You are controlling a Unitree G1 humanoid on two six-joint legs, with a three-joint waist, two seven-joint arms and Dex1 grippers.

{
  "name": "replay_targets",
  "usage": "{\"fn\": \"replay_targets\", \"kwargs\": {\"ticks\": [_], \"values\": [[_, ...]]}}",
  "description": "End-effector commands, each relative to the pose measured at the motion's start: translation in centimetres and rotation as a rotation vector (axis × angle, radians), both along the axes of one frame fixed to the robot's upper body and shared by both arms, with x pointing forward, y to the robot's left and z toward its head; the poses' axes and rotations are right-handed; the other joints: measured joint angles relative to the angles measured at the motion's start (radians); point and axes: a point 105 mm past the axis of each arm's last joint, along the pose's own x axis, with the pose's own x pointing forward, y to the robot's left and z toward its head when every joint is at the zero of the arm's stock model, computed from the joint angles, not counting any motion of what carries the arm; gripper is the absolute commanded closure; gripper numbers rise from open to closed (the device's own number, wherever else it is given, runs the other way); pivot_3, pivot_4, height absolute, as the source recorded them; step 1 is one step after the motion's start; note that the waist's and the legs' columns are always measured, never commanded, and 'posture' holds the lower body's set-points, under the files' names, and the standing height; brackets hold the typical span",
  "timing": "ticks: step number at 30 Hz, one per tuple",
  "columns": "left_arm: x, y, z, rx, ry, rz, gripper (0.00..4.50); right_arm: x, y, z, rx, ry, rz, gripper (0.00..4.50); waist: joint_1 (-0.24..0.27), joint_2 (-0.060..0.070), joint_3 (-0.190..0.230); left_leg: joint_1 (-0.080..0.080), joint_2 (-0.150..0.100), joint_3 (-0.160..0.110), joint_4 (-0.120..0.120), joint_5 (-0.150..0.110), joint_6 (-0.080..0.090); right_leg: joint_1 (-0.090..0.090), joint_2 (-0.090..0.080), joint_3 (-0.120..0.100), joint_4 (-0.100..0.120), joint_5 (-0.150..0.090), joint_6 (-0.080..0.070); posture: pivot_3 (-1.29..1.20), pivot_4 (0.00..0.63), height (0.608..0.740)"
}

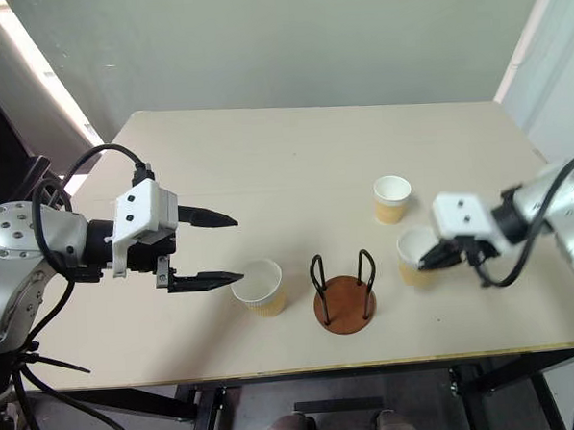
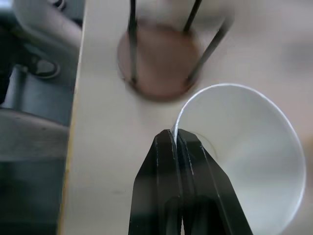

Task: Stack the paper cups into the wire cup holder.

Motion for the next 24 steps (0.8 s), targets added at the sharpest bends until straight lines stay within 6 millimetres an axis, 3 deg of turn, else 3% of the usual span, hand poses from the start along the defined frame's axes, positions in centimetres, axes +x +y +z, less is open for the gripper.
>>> {"fn": "replay_targets", "kwargs": {"ticks": [1,3,5,11,13,24], "values": [[0.1,-0.1,0.5,0.012,-0.043,-0.006,0.00,-0.7,2.0,5.9,0.112,-0.144,0.148,4.48,-0.002,0.000,0.000,0.000,0.000,0.000,0.000,0.000,0.000,0.000,0.000,0.000,0.000,-0.001,-0.001,0.00,0.150,0.740],[0.1,-0.2,0.4,0.005,-0.042,-0.014,0.00,-1.1,3.9,7.9,0.181,-0.173,0.246,4.48,-0.006,0.000,0.000,0.001,0.000,0.000,-0.002,0.000,0.000,-0.001,0.000,0.000,0.000,-0.002,-0.004,0.00,0.150,0.740],[0.1,-0.4,0.4,0.001,-0.044,-0.019,0.00,-1.9,5.4,8.5,0.217,-0.138,0.336,4.48,-0.008,0.000,0.000,0.001,0.001,0.000,-0.004,0.000,0.000,-0.001,0.001,0.000,0.000,-0.003,-0.006,0.00,0.150,0.740],[-0.5,-0.3,0.3,-0.002,-0.041,-0.020,0.00,-3.5,7.7,6.2,0.180,-0.022,0.496,4.48,-0.007,0.000,0.000,0.000,0.001,-0.001,-0.006,0.000,-0.001,-0.002,0.000,-0.002,0.000,-0.005,-0.008,0.00,0.150,0.740],[-0.5,-0.3,0.2,-0.003,-0.040,-0.012,0.00,-3.9,8.0,5.7,0.183,0.016,0.518,4.48,-0.007,0.000,0.000,-0.001,0.001,-0.001,-0.006,0.005,-0.009,-0.003,0.000,-0.002,0.000,-0.004,-0.005,0.00,0.150,0.740],[-1.0,-0.3,0.0,-0.009,-0.031,0.013,0.00,-2.5,9.2,3.0,0.133,0.059,0.517,4.48,-0.009,0.000,0.000,0.002,0.002,0.000,-0.013,0.003,-0.006,-0.005,0.000,-0.002,0.003,-0.005,-0.007,0.00,0.150,0.740]]}}
